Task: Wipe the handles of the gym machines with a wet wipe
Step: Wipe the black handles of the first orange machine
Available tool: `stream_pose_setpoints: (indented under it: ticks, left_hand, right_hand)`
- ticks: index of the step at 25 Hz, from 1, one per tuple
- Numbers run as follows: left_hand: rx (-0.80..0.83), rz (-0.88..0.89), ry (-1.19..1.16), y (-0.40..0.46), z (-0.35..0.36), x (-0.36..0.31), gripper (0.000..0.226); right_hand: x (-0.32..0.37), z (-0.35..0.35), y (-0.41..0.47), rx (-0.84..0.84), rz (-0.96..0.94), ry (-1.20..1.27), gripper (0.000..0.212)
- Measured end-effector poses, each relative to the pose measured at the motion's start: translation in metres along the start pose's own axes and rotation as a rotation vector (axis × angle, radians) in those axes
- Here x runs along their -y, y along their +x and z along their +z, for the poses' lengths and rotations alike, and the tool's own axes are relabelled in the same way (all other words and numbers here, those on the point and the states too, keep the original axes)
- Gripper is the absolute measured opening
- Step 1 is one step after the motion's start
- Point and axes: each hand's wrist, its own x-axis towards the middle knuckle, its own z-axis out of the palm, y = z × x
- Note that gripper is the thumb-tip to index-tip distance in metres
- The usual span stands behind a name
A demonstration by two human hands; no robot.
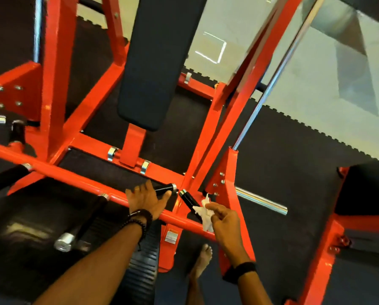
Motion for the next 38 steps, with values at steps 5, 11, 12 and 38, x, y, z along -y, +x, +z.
stream_pose_setpoints:
  ticks: [5, 11, 12, 38]
  left_hand:
    - [-0.148, -0.220, 0.048, 0.014, 0.022, -0.014, 0.045]
    - [-0.159, -0.324, 0.124, 0.022, 0.024, -0.016, 0.041]
    - [-0.170, -0.340, 0.133, 0.023, 0.025, -0.015, 0.043]
    - [-0.153, -0.375, 0.069, 0.021, 0.018, -0.020, 0.050]
  right_hand:
    - [-0.053, 0.001, 0.084, 0.308, -0.106, -0.180, 0.034]
    - [-0.084, 0.013, 0.107, 0.522, -0.298, -0.304, 0.046]
    - [-0.087, 0.017, 0.107, 0.544, -0.355, -0.315, 0.042]
    - [-0.080, 0.032, 0.136, 0.529, -0.543, -0.604, 0.016]
